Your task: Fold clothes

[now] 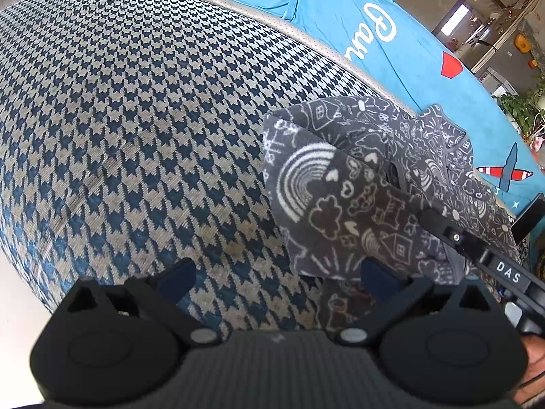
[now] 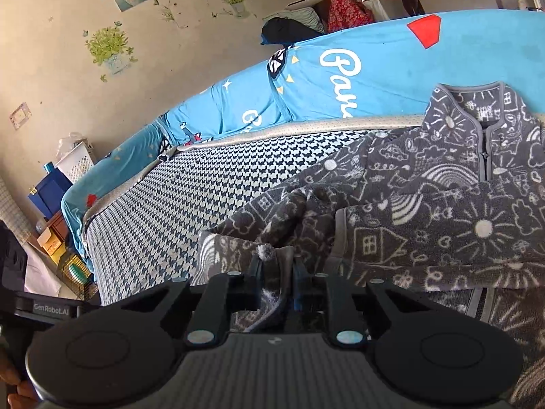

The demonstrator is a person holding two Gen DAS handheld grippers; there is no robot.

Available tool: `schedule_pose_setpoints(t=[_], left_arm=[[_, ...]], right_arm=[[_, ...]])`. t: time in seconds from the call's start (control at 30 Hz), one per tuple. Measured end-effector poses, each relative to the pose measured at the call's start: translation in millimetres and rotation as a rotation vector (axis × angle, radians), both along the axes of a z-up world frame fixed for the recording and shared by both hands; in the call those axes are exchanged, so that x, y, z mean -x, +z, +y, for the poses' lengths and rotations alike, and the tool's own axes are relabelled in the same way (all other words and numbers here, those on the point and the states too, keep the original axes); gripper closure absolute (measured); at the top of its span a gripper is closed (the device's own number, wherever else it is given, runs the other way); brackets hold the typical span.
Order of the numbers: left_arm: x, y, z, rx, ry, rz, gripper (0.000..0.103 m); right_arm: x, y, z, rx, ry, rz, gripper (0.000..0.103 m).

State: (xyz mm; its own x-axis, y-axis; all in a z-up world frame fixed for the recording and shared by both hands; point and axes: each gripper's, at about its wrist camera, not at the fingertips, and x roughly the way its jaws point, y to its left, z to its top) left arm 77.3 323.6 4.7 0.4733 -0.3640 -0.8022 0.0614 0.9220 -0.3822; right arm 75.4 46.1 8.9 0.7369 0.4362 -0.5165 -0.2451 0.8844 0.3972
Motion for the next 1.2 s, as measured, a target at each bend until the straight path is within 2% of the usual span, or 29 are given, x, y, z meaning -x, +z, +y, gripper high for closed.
schedule_pose_setpoints(t=[0.03, 0.07, 0.17, 0.27, 0.33, 0.37, 0.4, 0.43, 0.5, 0.63, 0.77, 0.93, 1.03, 1.1, 1.2], left_arm=[[-0.1, 0.3, -0.5, -0.003, -0.003, 0.000, 0.000], [0.0, 0.4, -1.1, -0.007, -0.007, -0.001, 0.000], [-0.1, -0.8, -2.1, -0.020, -0.018, -0.002, 0.000], [-0.1, -2.2, -1.1, -0.027, -0.024, 0.000, 0.000], [-0.1, -3.1, -0.9, -0.028, -0.030, 0.001, 0.000], [0.2, -3.5, -0.8, -0.029, -0.034, 0.002, 0.000], [0.6, -3.8, -0.9, -0.029, -0.038, 0.002, 0.000], [1.1, -4.6, -2.4, -0.029, -0.044, 0.004, 0.000], [2.0, -6.2, -5.3, -0.028, -0.056, 0.006, 0.000], [2.5, -8.7, -16.9, -0.011, -0.075, -0.005, 0.000], [-2.4, -9.3, -29.4, 0.000, -0.039, -0.046, 0.000], [-14.5, -11.6, -53.3, -0.026, 0.022, -0.118, 0.000], [-23.2, -12.2, -68.9, 0.002, 0.037, -0.172, 0.000], [-29.9, -12.7, -78.3, 0.004, 0.046, -0.193, 0.000], [-44.1, -11.4, -85.1, 0.021, 0.131, -0.226, 0.000]], right_arm=[[-0.8, -2.6, 2.7, 0.020, 0.006, 0.009, 0.085], [-2.1, -5.6, 5.3, 0.038, 0.010, 0.019, 0.080], [-8.3, -16.4, 10.3, 0.038, 0.022, 0.053, 0.060], [-12.8, -24.9, 19.7, 0.063, 0.033, 0.084, 0.058], [-11.0, -24.1, 28.6, 0.126, 0.040, 0.055, 0.066], [-10.2, -22.5, 31.3, 0.154, 0.041, 0.036, 0.085], [-9.6, -20.8, 32.9, 0.168, 0.041, 0.023, 0.090], [-8.7, -17.4, 33.0, 0.171, 0.033, 0.002, 0.091], [-9.9, -8.6, 30.1, 0.142, 0.014, -0.026, 0.093], [-19.3, 16.1, 16.7, 0.011, -0.042, -0.076, 0.093], [-32.0, 46.0, 7.7, -0.088, -0.072, -0.134, 0.093], [-38.0, 80.3, -7.2, -0.218, -0.124, -0.219, 0.093], [-36.4, 86.9, -17.6, -0.262, -0.162, -0.261, 0.093], [-38.3, 85.8, -26.5, -0.292, -0.185, -0.253, 0.093], [-39.8, 86.2, -41.5, -0.335, -0.213, -0.257, 0.093]])
